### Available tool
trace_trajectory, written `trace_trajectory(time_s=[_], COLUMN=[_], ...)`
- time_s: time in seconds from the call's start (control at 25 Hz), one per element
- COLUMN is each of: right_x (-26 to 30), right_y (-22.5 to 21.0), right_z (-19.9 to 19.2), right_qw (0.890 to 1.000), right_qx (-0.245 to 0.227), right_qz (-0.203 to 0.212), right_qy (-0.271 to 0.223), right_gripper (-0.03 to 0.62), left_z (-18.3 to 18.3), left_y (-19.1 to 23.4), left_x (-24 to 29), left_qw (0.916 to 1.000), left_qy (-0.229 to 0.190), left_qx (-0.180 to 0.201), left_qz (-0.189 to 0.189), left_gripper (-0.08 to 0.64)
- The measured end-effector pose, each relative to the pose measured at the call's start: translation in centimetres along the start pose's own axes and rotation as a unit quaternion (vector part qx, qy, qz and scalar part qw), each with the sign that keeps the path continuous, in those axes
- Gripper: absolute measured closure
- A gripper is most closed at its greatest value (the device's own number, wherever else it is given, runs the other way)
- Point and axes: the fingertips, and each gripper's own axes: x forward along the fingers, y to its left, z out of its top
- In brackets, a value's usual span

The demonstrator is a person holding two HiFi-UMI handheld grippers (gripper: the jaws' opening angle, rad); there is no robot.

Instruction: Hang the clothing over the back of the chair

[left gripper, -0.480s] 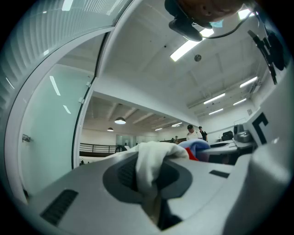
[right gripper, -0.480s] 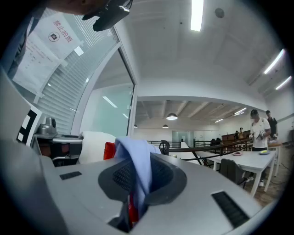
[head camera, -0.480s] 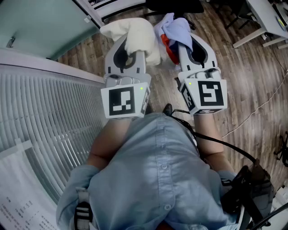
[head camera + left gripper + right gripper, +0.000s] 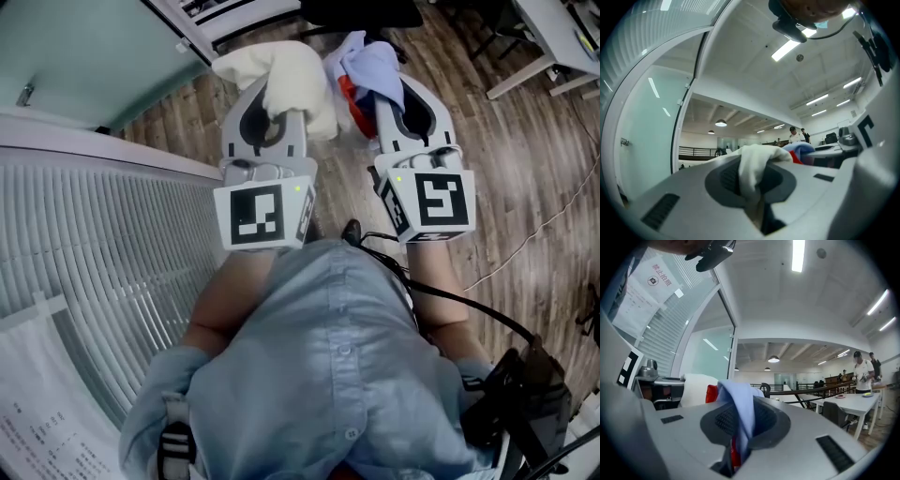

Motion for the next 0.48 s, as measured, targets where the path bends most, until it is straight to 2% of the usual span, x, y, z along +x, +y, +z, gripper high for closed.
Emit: trace_trajectory(time_s=[0.2, 0.48], right_x=[-0.8, -1.2], right_y=[-2.4, -6.0], right_z=[-0.1, -1.2], right_qw=[1.000, 1.000], right_qx=[0.018, 0.027], right_qz=[0.002, 0.009], right_qy=[-0.011, -0.002], right_gripper=[0.552, 0.552], left_z=[0.2, -0.3], left_y=[-2.0, -4.2], left_x=[1.0, 2.4], left_qw=[1.0000, 0.9999], left_qy=[-0.002, 0.005], left_qx=[0.007, 0.013], left_qz=[0.000, 0.009], left_gripper=[0.511, 0.511])
